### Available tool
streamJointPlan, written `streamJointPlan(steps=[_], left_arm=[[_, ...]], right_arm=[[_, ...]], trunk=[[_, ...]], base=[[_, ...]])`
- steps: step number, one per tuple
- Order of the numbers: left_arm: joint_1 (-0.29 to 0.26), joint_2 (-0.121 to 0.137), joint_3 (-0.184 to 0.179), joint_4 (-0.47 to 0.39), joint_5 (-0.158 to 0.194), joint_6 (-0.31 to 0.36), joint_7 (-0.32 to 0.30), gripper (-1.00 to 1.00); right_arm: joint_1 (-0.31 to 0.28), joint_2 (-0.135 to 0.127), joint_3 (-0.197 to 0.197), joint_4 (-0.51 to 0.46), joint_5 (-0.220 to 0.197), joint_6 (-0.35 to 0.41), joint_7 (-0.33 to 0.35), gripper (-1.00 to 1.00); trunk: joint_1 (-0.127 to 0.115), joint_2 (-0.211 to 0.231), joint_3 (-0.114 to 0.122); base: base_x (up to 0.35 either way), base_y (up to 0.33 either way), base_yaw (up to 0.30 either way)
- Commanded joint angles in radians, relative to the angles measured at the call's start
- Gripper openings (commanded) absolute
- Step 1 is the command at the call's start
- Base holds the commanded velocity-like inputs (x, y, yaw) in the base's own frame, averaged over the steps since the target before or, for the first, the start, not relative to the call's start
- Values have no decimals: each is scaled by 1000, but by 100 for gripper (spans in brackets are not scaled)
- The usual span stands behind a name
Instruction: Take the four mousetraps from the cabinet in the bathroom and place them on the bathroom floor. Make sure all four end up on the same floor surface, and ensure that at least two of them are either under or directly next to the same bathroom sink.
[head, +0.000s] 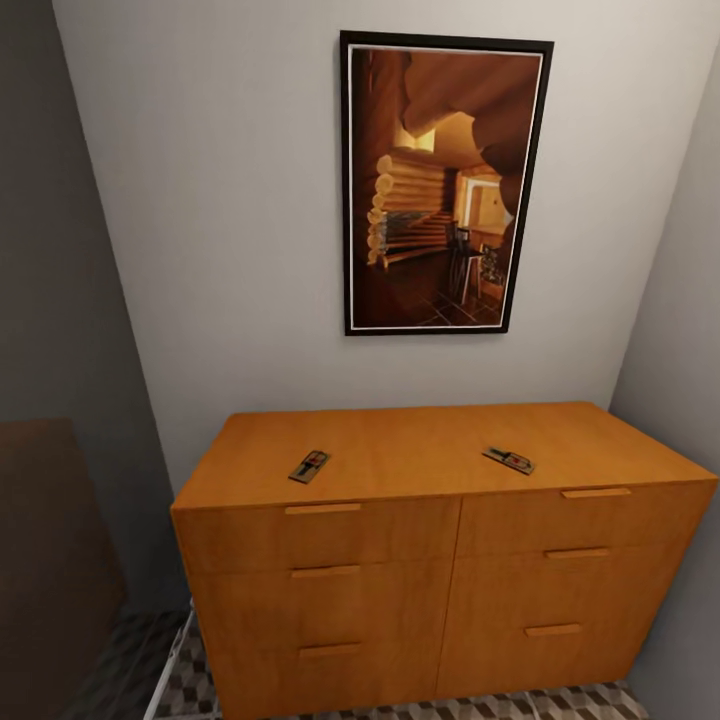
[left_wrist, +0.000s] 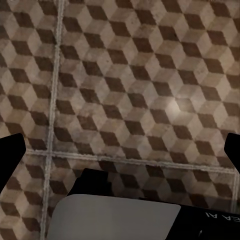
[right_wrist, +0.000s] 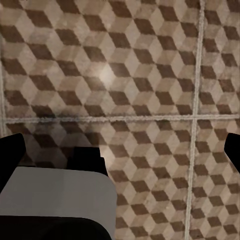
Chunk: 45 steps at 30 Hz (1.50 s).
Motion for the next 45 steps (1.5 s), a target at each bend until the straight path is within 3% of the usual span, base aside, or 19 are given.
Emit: streamJointPlan(steps=[1,29,45], left_arm=[[-1,-1,-9,1,7,-3,3,100],[-1,-6,-10,1,6,-3,3,100],[-1,-6,-9,1,6,-2,4,100]], right_arm=[[-1,0,7,3,-4,-4,-3,100],[-1,-3,7,3,-4,-9,-5,100],[-1,-5,7,3,-4,-8,-5,100]], trunk=[[0,-1,-1],[0,-1,-1],[0,-1,-1]], base=[[21,0,0],[2,0,0],[-124,0,0]])
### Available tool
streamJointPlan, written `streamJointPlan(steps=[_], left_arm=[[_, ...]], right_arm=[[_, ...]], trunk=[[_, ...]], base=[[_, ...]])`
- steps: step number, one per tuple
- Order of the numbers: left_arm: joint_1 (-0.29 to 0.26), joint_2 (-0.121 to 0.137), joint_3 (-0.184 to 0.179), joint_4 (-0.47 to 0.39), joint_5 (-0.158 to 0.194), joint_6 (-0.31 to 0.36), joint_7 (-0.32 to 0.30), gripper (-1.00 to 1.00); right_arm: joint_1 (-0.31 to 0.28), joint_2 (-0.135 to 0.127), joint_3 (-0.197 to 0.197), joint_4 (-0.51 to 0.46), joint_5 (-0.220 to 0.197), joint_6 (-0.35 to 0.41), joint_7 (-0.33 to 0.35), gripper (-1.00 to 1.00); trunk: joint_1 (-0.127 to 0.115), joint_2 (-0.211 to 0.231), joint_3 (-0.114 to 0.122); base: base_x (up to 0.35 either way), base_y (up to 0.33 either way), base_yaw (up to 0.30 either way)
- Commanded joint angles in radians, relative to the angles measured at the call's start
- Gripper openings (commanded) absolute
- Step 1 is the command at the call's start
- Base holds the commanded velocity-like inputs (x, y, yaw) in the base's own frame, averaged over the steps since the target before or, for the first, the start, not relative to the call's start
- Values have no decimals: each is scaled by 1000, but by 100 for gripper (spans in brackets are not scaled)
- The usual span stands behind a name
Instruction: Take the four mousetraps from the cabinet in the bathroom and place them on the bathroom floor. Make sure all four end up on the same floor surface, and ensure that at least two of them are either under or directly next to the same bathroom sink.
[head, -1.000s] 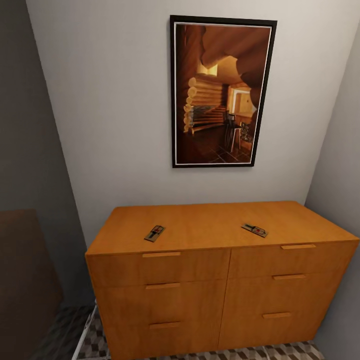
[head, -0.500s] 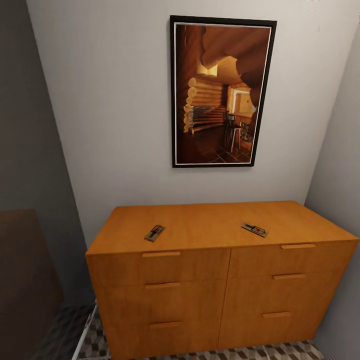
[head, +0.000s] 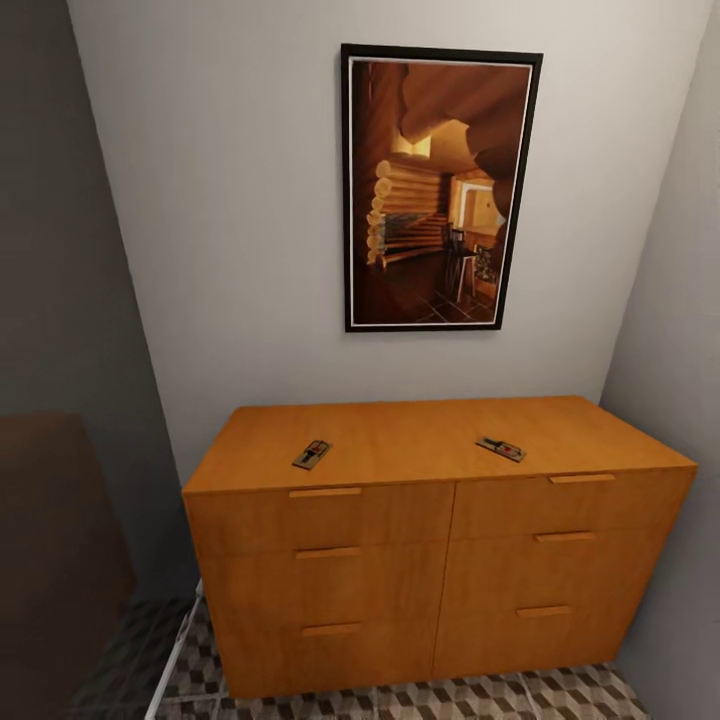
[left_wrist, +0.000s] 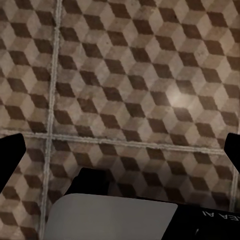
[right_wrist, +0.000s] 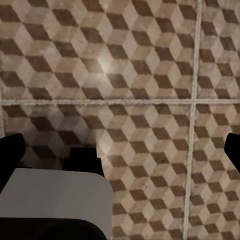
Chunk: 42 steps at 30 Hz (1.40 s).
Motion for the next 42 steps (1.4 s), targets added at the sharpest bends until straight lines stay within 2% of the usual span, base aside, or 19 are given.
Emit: streamJointPlan(steps=[1,36,38,40,42], left_arm=[[-1,0,-9,1,7,-3,3,100],[-1,0,-8,1,7,-3,3,100],[-12,12,-14,2,19,9,-8,100],[-23,23,-13,2,18,14,-13,100],[-32,23,-13,2,18,14,-13,100]], right_arm=[[-1,0,7,3,-4,-4,-2,100],[-1,-3,8,3,2,-10,-2,100],[-1,-15,19,-8,-9,1,9,100],[9,-9,21,-18,-20,3,15,100],[9,-9,21,-18,-22,3,15,100]], trunk=[[0,-1,-1],[0,-1,-1],[0,-1,-1],[0,-1,-1],[0,-1,-1]], base=[[-27,0,0],[-4,0,0],[0,0,0],[0,0,0],[0,0,0]])
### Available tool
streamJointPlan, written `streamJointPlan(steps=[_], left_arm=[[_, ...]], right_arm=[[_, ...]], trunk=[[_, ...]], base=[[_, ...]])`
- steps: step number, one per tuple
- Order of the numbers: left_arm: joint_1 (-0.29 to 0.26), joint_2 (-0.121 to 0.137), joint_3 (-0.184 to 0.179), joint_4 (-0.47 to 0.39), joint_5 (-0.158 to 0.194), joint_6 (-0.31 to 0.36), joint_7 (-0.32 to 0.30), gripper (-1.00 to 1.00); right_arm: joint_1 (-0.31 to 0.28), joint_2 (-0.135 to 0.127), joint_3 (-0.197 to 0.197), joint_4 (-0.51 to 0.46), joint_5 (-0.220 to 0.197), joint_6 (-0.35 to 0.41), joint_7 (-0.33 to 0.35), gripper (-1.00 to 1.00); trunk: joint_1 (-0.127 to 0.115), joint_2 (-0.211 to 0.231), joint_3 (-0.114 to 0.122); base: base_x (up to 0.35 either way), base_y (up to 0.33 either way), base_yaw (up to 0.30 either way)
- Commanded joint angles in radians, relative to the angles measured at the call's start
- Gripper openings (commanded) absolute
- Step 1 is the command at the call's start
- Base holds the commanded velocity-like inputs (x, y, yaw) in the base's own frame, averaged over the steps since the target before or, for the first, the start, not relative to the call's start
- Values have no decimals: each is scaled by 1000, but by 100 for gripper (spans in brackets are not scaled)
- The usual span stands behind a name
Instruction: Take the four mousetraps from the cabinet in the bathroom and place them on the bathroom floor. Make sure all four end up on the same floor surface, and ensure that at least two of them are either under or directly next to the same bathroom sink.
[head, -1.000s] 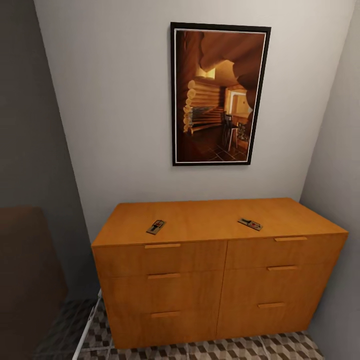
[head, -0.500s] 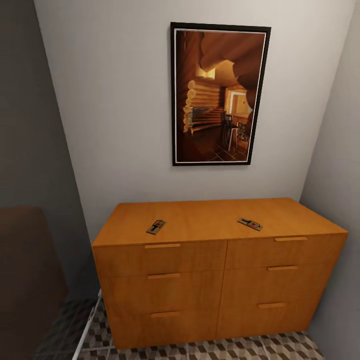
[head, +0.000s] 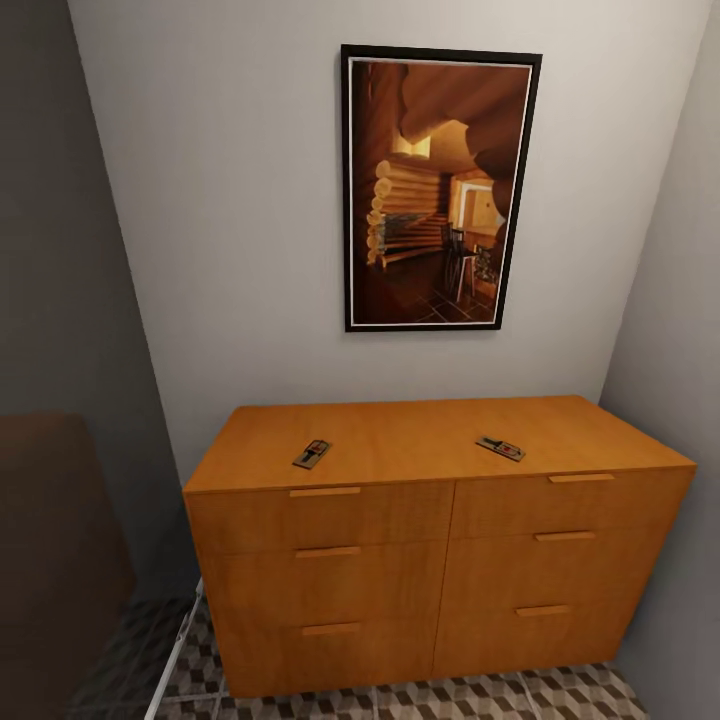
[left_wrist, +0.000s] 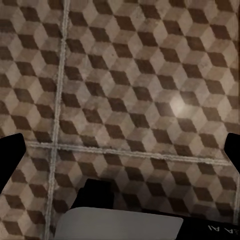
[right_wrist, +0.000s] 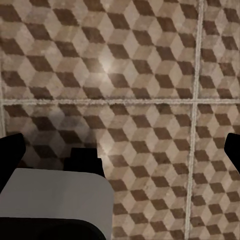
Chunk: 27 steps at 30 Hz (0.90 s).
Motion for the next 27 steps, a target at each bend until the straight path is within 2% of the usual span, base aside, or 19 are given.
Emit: streamJointPlan(steps=[1,5,11,27], left_arm=[[-1,0,-8,1,7,-3,3,100],[22,-7,-7,1,4,-25,20,100],[45,-5,-6,1,2,-46,27,100],[50,3,-2,1,3,-53,29,100]], right_arm=[[-1,0,7,1,-5,-3,-2,100],[7,11,-14,16,17,-26,-14,100],[10,7,-23,21,37,-46,-19,100],[11,3,-29,22,35,-48,-25,100]], trunk=[[0,-1,-1],[0,-1,-1],[0,-1,-1],[0,-1,-1]], base=[[0,0,0],[0,0,0],[0,0,0],[0,0,0]])
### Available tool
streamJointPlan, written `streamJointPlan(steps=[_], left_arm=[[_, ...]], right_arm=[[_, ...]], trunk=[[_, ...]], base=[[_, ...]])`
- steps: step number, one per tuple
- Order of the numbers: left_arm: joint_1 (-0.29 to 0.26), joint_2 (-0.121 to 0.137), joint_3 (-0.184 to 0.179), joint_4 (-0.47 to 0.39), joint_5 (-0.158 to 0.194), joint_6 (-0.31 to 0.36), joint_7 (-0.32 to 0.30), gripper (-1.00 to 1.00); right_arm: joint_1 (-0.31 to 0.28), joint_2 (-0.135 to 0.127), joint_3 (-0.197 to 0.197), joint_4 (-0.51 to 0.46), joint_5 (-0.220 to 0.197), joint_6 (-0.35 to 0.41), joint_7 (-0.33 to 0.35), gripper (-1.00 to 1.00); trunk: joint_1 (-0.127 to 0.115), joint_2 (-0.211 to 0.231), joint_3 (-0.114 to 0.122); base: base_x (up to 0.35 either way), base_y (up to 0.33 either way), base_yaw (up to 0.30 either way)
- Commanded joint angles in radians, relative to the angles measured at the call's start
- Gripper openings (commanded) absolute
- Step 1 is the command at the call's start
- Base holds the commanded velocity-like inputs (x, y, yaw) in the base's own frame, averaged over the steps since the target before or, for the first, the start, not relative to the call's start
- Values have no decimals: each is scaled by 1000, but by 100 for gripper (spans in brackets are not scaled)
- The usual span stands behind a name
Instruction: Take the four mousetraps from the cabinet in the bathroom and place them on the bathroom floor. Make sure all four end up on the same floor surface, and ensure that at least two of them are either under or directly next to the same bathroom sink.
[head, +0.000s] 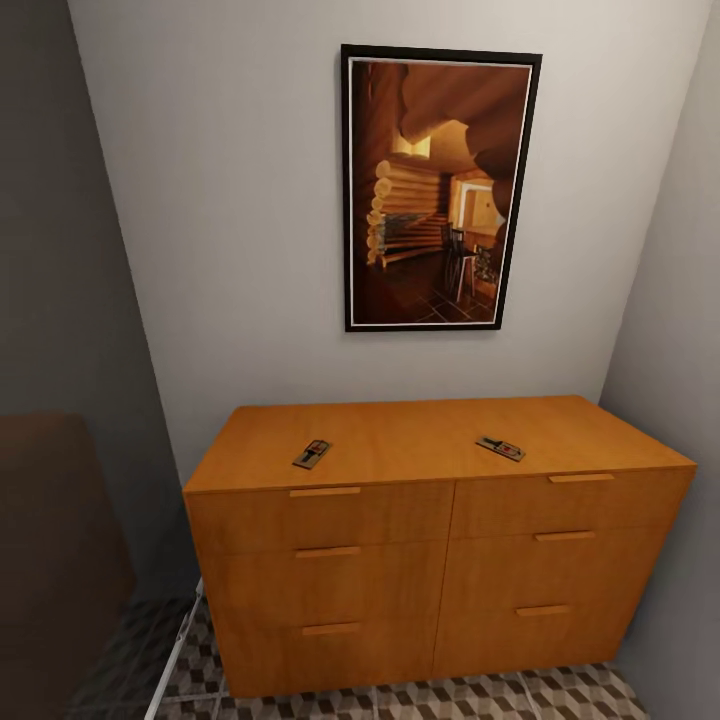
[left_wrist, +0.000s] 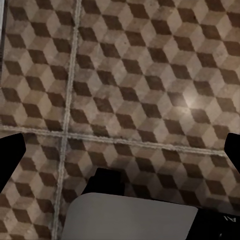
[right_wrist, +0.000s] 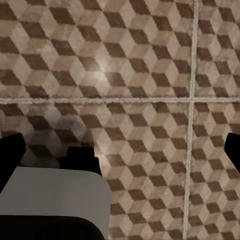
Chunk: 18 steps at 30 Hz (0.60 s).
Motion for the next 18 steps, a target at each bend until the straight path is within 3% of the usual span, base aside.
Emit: streamJointPlan(steps=[1,14,18], left_arm=[[-1,0,-8,1,7,-3,4,100],[-1,-4,-5,-4,1,-7,27,100],[-1,-2,-8,-22,-1,-4,34,100]], right_arm=[[-1,0,6,3,-2,-5,-4,100],[-1,-4,8,-2,10,-4,-1,100],[0,-20,6,-24,11,11,6,100]], trunk=[[0,-1,-1],[0,-1,-1],[0,-1,-1]], base=[[0,0,0],[0,0,0],[0,0,0]])
